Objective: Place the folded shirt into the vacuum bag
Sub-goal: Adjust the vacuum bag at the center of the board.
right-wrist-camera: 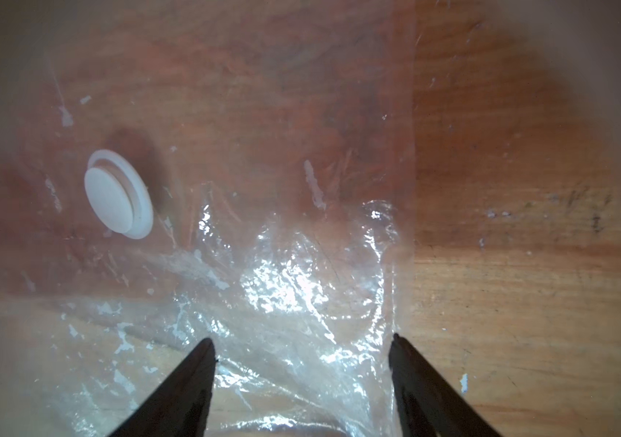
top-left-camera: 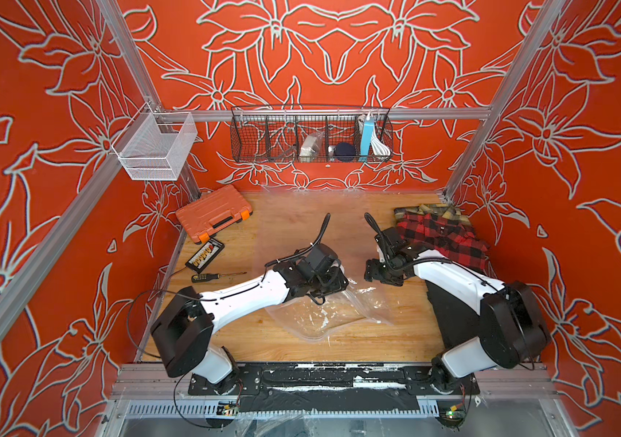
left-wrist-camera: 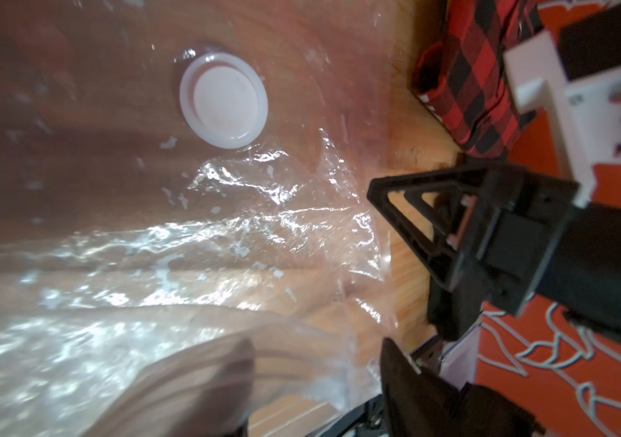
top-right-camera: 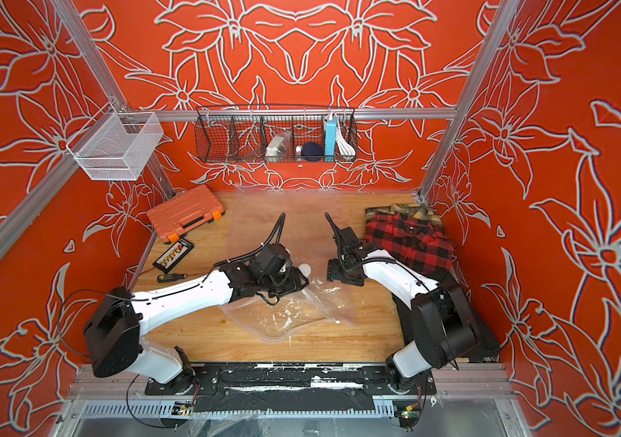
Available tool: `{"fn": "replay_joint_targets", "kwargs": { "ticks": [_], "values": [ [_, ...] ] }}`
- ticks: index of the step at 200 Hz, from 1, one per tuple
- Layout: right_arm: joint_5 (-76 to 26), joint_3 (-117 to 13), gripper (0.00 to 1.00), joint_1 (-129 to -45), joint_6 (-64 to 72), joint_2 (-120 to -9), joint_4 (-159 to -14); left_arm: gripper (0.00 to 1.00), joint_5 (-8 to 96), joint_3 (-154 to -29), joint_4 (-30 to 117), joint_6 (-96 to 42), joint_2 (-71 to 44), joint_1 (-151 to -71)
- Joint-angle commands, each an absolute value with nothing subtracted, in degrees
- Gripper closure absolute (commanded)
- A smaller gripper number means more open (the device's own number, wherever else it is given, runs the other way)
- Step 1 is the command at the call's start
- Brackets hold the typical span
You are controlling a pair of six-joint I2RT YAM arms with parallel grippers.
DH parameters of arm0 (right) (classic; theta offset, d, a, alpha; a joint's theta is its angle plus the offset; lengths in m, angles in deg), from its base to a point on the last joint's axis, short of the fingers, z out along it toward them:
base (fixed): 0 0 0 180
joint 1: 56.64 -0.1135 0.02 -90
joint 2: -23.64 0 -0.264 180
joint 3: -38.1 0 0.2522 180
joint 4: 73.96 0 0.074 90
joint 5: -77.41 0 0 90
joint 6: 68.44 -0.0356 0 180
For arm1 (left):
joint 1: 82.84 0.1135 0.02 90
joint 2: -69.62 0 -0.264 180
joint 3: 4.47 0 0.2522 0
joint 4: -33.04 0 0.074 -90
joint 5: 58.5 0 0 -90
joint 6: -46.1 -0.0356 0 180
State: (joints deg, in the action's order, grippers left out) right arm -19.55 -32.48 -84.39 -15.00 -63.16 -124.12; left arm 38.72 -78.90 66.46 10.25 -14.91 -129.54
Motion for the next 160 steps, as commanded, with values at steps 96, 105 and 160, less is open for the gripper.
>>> {"fn": "replay_joint_targets", "kwargs": {
  "ticks": [96, 105, 160],
  "values": [
    [-20.74, -43.51, 0.26, -94.26, -16.90, -83.80, -116.88, 0.34, 35.07, -76.55, 81.84, -2.71, -1.05, -119.67],
    [-21.58, -45.87, 0.26, -94.26, -14.34, -84.52, -118.69, 0.34, 35.32, -75.48, 80.44, -2.88, -0.85, -119.69],
    [-6.42, -46.71, 0.19, -92.58, -8.67, -69.98, -136.08, 0.33, 33.68, -72.03, 76.33, -7.09, 0.33, -119.67]
  ]
}}
